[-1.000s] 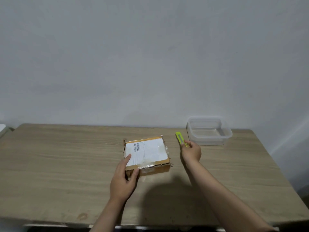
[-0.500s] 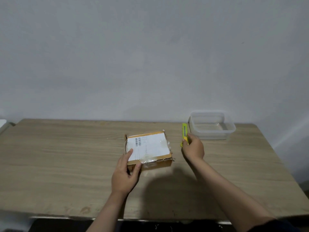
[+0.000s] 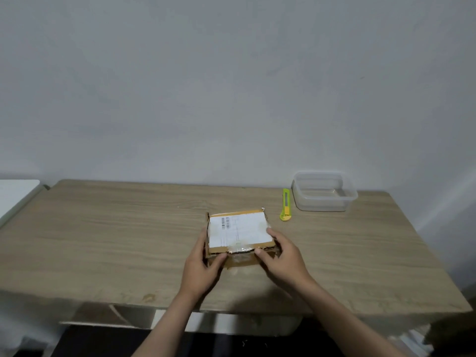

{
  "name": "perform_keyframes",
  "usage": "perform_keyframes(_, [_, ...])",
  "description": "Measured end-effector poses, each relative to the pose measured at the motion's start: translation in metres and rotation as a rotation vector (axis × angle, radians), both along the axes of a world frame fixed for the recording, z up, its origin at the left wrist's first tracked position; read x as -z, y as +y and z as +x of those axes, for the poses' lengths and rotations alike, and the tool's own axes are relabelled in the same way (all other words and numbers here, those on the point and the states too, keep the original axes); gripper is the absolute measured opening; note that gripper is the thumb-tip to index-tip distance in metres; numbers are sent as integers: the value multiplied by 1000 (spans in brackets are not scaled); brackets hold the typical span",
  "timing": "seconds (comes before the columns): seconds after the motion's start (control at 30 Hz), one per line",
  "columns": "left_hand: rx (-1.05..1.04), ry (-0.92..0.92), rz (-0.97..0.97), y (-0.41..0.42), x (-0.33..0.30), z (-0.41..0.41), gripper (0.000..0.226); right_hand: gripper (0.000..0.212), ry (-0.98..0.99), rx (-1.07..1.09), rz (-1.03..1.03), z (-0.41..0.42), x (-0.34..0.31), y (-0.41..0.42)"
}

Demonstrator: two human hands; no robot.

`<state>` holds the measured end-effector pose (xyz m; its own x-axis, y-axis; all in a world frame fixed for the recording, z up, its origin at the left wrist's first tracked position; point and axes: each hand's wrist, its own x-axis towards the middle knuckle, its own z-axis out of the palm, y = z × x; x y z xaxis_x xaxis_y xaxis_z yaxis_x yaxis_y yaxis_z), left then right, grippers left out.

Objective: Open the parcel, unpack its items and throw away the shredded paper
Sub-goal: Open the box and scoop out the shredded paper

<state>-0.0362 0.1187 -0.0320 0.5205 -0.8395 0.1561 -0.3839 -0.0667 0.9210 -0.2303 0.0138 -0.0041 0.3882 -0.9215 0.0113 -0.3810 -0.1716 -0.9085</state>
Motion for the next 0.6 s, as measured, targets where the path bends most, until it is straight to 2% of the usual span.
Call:
perform_keyframes(0.1, [-32, 97, 48, 18, 8, -8, 96, 55, 32, -3, -98, -20, 0, 21])
perform_keyframes(0.23, [25, 37, 20, 29, -3, -22, 52, 38, 61, 101, -274, -33, -12, 39])
perform_keyframes(0.33, [63, 38, 15, 32, -6, -25, 48, 33, 9, 168, -325, -32, -27, 39])
perform_keyframes(0.47, [102, 21, 65, 38, -5, -23, 55, 43, -108, 189, -285, -26, -50, 27])
perform_keyframes(0.6, [124, 27, 114, 43, -6, -22, 60, 56, -103, 139, -172, -21, -58, 7])
